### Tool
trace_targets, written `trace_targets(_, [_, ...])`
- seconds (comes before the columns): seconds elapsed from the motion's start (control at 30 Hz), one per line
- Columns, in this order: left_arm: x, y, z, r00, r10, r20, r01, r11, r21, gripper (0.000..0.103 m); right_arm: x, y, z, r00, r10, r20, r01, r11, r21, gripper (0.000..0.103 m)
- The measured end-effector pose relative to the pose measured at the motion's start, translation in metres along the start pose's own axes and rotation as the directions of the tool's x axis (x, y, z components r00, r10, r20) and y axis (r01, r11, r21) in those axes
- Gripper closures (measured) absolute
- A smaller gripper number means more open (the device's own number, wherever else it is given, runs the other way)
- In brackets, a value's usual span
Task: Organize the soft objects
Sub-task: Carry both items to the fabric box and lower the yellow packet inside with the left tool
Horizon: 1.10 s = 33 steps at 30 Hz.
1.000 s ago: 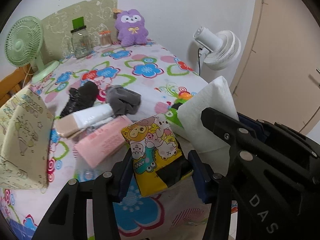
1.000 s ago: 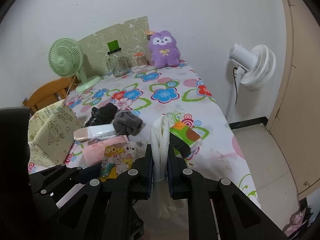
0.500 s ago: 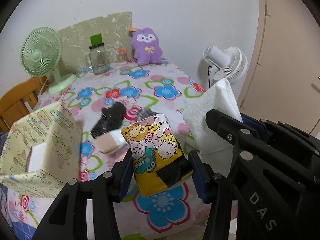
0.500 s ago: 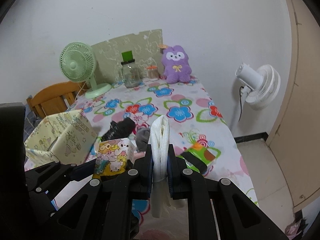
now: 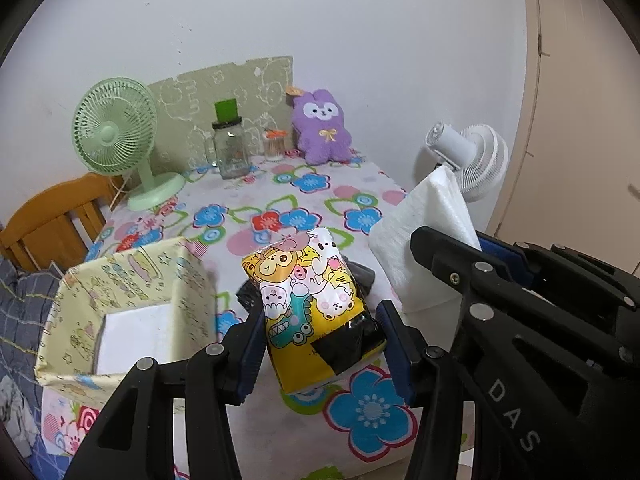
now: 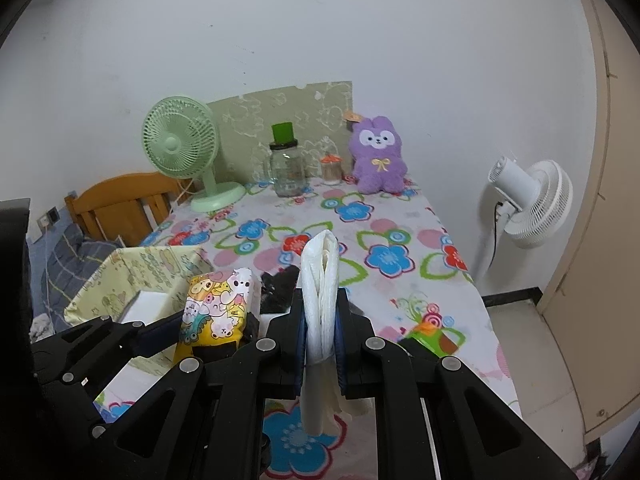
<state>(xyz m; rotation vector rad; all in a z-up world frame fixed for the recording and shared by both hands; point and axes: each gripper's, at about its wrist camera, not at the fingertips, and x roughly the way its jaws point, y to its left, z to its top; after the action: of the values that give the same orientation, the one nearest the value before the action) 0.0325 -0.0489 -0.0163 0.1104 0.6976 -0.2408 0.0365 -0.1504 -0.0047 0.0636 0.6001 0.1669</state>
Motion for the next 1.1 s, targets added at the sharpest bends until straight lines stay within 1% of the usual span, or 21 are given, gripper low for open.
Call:
trace_targets(0.27, [-0.01, 0.022, 0.011, 0.999, 0.02, 0.027, -0.02, 1.0, -0.023, 0.048, -0.003, 0.023, 0.016, 1.0, 0.001, 0.011, -0.001, 0.999, -0.032, 0.088])
trace_targets(0.6, [-0.018, 0.062, 0.017, 0.996, 0.074, 0.047, -0.071, 0.995, -0.067, 0.048, 0.009, 0.058, 0.033, 0.999, 0.045, 0.008, -0.045, 0.996, -0.076, 0.088])
trace_targets(0.93, [-0.015, 0.099, 0.018, 0.992, 0.122, 0.039, -0.118, 0.988, -0.1, 0.048, 0.03, 0.096, 0.044, 0.996, 0.09, -0.021, -0.091, 0.989, -0.114, 0.088])
trace_targets(1.1, [-0.009, 0.122, 0.017, 0.99, 0.142, 0.019, -0.139, 0.983, -0.124, 0.048, 0.045, 0.114, 0.047, 0.992, 0.116, -0.042, -0.12, 0.983, -0.135, 0.088])
